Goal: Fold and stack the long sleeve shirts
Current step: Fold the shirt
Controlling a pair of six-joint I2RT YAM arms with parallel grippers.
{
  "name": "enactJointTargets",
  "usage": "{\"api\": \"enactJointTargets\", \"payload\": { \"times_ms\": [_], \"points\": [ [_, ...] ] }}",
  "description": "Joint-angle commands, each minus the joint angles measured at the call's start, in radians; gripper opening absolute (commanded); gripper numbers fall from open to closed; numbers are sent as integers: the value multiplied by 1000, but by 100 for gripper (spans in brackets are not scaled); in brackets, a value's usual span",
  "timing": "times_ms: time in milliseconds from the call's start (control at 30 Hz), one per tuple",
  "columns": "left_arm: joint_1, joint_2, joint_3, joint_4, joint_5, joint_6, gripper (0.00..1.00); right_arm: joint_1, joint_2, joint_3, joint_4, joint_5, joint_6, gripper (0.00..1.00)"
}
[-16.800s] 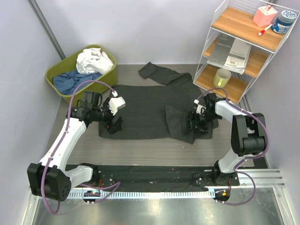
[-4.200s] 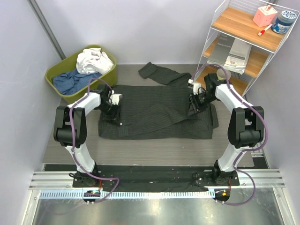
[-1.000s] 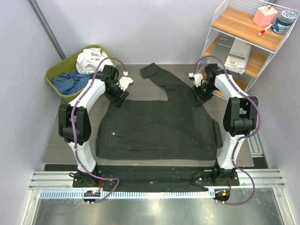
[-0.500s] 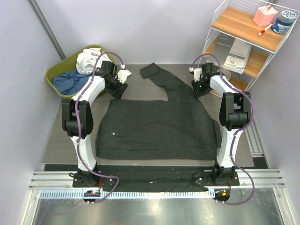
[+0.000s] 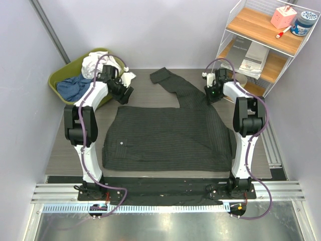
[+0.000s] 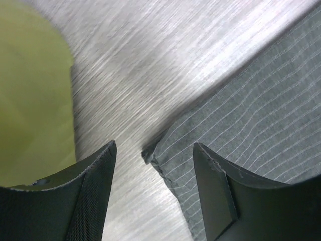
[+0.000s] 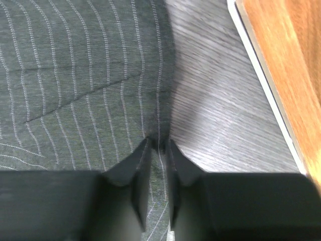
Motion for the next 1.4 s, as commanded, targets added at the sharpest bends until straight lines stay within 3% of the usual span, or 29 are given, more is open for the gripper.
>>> {"api": "enactJointTargets", "payload": {
  "times_ms": [0,100,333,733,833,967,1367],
  "points": [
    [23,63,76,-64,148,131,64,4,10,-1,8,-55,-17,11],
    [23,144,179,-179,157,197,61,5,0,-10,-3,-74,-36,1],
    [23,216,224,-180,73,315,57,5,-34,-5,-7,-95,-37,1],
    [21,275,275,-309,66,442,36,5,-45,1,-27,-97,-57,1],
    [23,262,270,-314,83,447,26,5,-53,16,-40,-112,-62,1],
    [23,221,273,-294,105,431,1,7,-86,39,-66,-146,-69,1],
    [43,-13,108,-239,120,473,0,5,-303,-16,-124,-218,-125,1]
  ]
}}
